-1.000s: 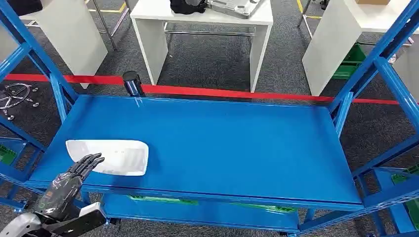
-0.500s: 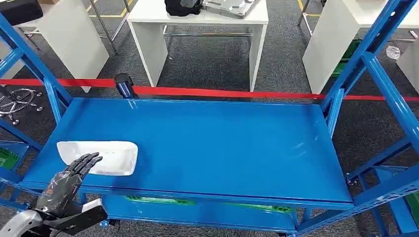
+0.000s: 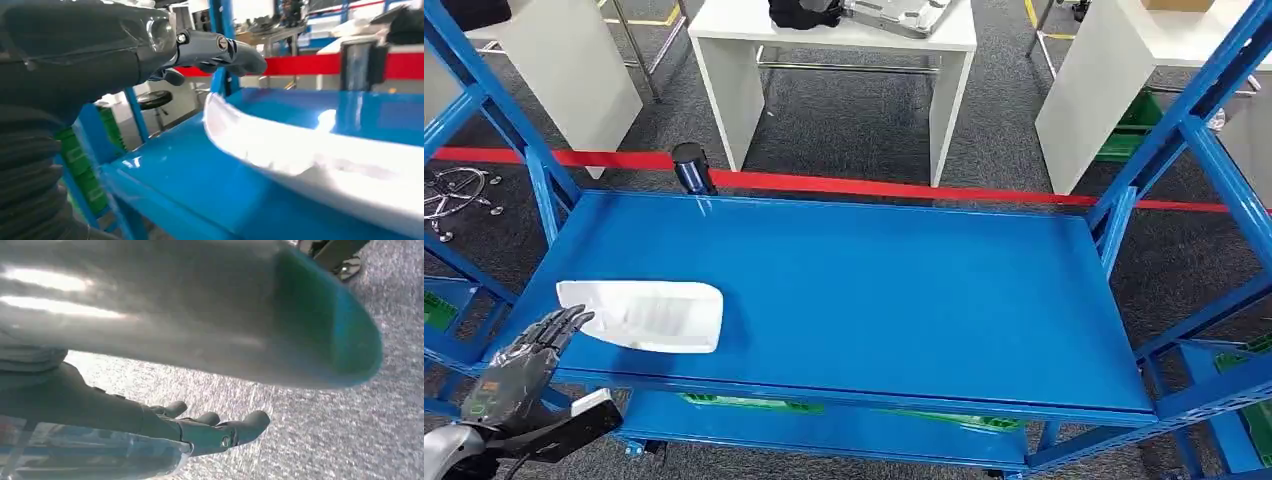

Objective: Take the parts from the cabinet and place them on the table.

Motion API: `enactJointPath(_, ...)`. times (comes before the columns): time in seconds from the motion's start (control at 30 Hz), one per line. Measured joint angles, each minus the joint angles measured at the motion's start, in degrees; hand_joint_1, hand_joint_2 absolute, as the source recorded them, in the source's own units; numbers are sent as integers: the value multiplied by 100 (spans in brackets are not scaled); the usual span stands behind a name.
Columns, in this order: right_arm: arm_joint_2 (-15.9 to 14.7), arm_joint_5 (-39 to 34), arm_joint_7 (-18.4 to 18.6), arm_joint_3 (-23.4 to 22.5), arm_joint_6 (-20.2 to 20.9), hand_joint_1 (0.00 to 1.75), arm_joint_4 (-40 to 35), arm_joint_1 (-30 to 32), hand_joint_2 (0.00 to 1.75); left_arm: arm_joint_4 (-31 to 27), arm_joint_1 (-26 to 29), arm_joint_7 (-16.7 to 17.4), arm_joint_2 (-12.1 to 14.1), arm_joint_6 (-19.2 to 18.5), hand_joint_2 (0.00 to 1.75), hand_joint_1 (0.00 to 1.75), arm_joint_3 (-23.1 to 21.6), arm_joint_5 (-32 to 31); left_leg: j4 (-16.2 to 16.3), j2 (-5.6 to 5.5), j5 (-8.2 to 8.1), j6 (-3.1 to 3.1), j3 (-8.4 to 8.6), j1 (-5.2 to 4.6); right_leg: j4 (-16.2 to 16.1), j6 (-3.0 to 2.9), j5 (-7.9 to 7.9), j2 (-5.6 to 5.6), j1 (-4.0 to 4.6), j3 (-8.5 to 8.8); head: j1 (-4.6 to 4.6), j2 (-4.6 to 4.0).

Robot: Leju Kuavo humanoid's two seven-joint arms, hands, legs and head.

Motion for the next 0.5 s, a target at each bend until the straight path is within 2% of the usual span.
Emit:
enactJointPath(0.03, -2, 7, -13, 11, 2, 0, 0, 1, 0, -2, 27, 0, -22, -20, 175, 0, 31, -26, 6, -4, -2, -3, 4, 3, -256, 59, 136, 0, -6, 126, 2, 0)
enactJointPath(0.07, -4, 9, -30, 20, 2, 0, 0, -3, 0, -2, 47, 0, -52, -41, 175, 0, 72, -70, 19, -8, -8, -12, 5, 5, -702, 120, 320, -2, -18, 345, 2, 0)
enactJointPath(0.1, -20, 11, -37, 22, 2, 0, 0, -5, 0, -2, 60, 2, -83, -59, 175, 0, 109, -87, 48, -12, -23, -36, 4, 8, -1302, 169, 526, -5, -32, 646, 2, 0)
enactJointPath(0.13, -20, 11, -39, 24, 0, 0, 0, -9, 0, -11, 72, 0, -100, -68, 175, 0, 149, -105, 74, -14, -42, -64, -14, -7, -1692, 157, 596, -6, -37, 841, 9, 0)
enactJointPath(0.17, -31, 11, -41, 26, -9, 0, 0, -15, 0, -20, 84, 9, -120, -78, 175, 0, 186, -118, 138, -17, -89, -106, -39, -44, -1730, 75, 625, 15, -22, 843, -6, 0)
enactJointPath(0.27, -31, 11, -41, 39, -20, 0, 0, -7, 0, -31, 119, 15, -151, -85, 175, 0, 271, -129, 118, -16, -74, -176, -24, -6, -1727, -42, 639, 10, 24, 839, -11, 0)
enactJointPath(0.3, -32, 11, -41, 48, -20, 0, 0, -12, 0, -45, 134, 15, -151, -87, 175, 0, 299, -135, 90, -29, -81, -205, -79, 33, -1748, -79, 664, 6, -34, 871, -7, 0)
enactJointPath(0.33, -41, 11, -46, 59, -24, 0, 2, -14, 0, -57, 138, 15, -159, -87, 175, 0, 310, -140, 278, -16, -205, -267, -125, 27, -1751, -86, 668, 4, -34, 869, -20, 0)
enactJointPath(0.37, -48, 11, -48, 68, -31, 0, 2, -12, 0, -57, 129, 15, -159, -87, 175, 0, 337, -144, 615, -12, -398, -300, -266, 46, -1749, -110, 674, 3, -35, 868, -33, 0)
enactJointPath(0.43, -39, 22, -48, 81, -33, 0, 2, -10, 0, -44, 139, 15, -177, -100, 175, 0, 354, -168, 1485, -7, -775, -339, -675, 77, -1746, -111, 673, 1, -24, 866, -31, 0)
enactJointPath(0.47, -39, 31, -52, 94, -33, 0, 2, -10, 0, -28, 138, 15, -184, -105, 175, 0, 365, -173, 1811, -6, -867, -345, -842, 78, -1746, -110, 671, 1, -13, 867, -31, 0)
enactJointPath(0.5, -39, 42, -63, 111, -20, 0, 2, -14, 0, -11, 130, 15, -192, -114, 175, 0, 382, -179, 1863, -7, -816, -338, -888, 77, -1746, -110, 670, 2, -4, 870, -31, 0)
